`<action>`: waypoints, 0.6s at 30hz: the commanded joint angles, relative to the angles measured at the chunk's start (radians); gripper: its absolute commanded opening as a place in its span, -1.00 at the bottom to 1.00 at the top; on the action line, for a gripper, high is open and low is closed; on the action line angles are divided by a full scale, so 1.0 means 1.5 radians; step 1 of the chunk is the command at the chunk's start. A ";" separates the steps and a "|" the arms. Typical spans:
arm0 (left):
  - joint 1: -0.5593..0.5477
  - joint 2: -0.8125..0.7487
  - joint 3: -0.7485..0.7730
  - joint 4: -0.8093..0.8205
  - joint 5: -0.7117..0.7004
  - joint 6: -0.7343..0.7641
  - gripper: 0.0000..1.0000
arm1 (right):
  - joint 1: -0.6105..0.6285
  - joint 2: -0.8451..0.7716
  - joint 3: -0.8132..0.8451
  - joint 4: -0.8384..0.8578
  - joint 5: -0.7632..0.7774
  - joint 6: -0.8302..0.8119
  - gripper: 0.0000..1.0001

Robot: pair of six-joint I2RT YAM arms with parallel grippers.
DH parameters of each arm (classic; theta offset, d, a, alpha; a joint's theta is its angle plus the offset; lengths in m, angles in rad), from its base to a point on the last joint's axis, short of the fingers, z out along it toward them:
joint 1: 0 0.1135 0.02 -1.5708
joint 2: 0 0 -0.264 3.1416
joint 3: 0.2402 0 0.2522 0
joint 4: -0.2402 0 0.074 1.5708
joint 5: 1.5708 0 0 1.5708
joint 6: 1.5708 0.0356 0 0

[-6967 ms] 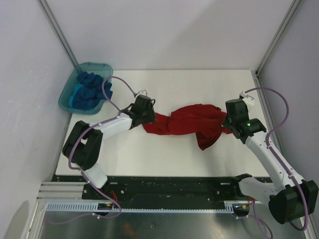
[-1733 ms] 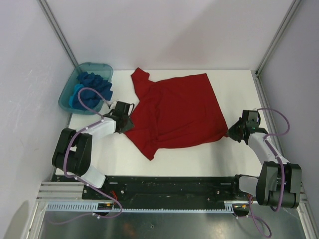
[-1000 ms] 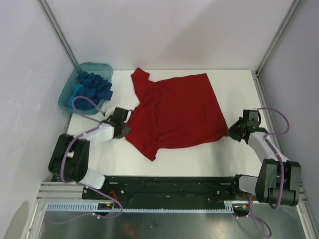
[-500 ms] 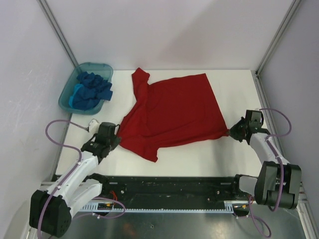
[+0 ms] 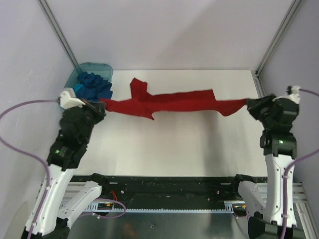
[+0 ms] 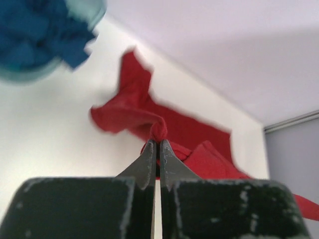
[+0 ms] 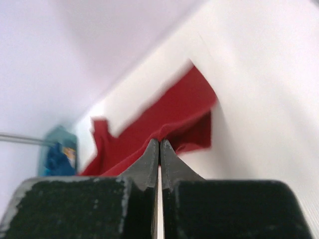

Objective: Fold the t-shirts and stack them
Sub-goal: Flatten out the tshirt

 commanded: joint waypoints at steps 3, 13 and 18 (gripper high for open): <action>-0.001 -0.004 0.221 0.009 0.004 0.126 -1.00 | -0.007 -0.039 0.212 -0.025 0.057 0.008 -1.00; 0.001 0.213 0.518 0.019 0.010 0.184 -1.00 | -0.007 0.056 0.336 0.106 0.098 0.003 -1.00; 0.035 0.428 0.717 0.033 0.057 0.194 -1.00 | -0.007 0.185 0.342 0.230 0.085 0.022 -1.00</action>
